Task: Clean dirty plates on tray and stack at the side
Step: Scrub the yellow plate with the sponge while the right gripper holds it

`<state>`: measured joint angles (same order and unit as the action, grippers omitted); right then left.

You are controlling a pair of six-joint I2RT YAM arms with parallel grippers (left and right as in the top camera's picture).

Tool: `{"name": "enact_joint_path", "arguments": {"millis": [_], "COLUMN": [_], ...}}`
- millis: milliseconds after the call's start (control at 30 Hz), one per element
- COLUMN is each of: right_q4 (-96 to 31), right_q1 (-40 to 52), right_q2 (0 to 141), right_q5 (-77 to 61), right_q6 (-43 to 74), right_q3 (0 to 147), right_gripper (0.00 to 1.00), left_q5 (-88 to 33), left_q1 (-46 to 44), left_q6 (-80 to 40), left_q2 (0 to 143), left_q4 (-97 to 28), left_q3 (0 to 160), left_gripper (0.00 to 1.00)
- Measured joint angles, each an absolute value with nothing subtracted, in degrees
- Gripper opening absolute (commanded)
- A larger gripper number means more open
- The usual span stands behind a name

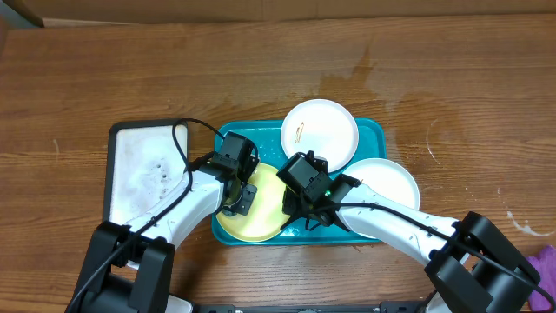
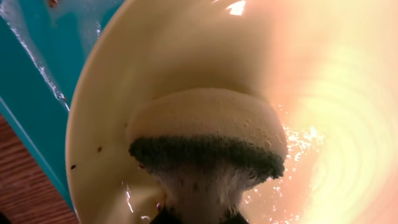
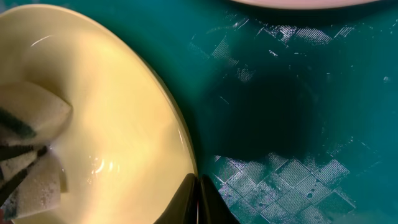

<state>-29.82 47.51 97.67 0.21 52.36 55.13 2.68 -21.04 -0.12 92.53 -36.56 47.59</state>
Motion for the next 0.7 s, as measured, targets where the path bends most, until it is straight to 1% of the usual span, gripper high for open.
{"name": "enact_joint_path", "arguments": {"millis": [167, 300, 333, 367, 400, 433, 567, 700], "right_q4": [-29.56, -29.61, -29.67, -29.82, -30.13, -30.5, -30.89, -28.6], "right_q1": [47.51, 47.51, 47.51, 47.51, 47.53, 47.51, 47.35, 47.33], "right_q2": [97.67, 97.67, 97.67, 97.67, 97.67, 97.78, 97.8, 98.63], "right_q5": [0.16, 0.19, 0.21, 0.27, 0.34, 0.47, 0.67, 0.47], "right_q6": [52.45, 52.49, 52.47, 52.47, 52.38, 52.38, 54.08, 55.46], "right_q3": [55.16, 55.29, 55.29, 55.29, 55.29, 55.29, 55.18, 55.09], "right_gripper": [0.04, 0.04, 0.08, 0.18, 0.22, 0.24, 0.25, 0.24], "left_q5": [4.89, 6.7, 6.96, 7.11, 7.16, 7.33, 8.01, 9.08], "left_q1": [-21.04, -21.3, -21.41, -21.41, -21.41, -21.41, -21.41, -21.39], "left_q6": [-0.84, -1.23, -1.37, -1.37, -1.39, -1.39, -1.39, -1.39], "left_q2": [92.51, 92.51, 92.51, 92.51, 92.51, 92.51, 92.51, 92.51], "left_q4": [-31.59, -29.98, -29.89, -29.85, -29.78, -29.61, -29.3, -29.1], "left_q3": [46.61, 46.3, 46.24, 46.22, 46.22, 46.22, 46.15, 46.11], "left_gripper": [0.04, 0.04, 0.04, 0.04, 0.04, 0.04, 0.04, 0.04]}}
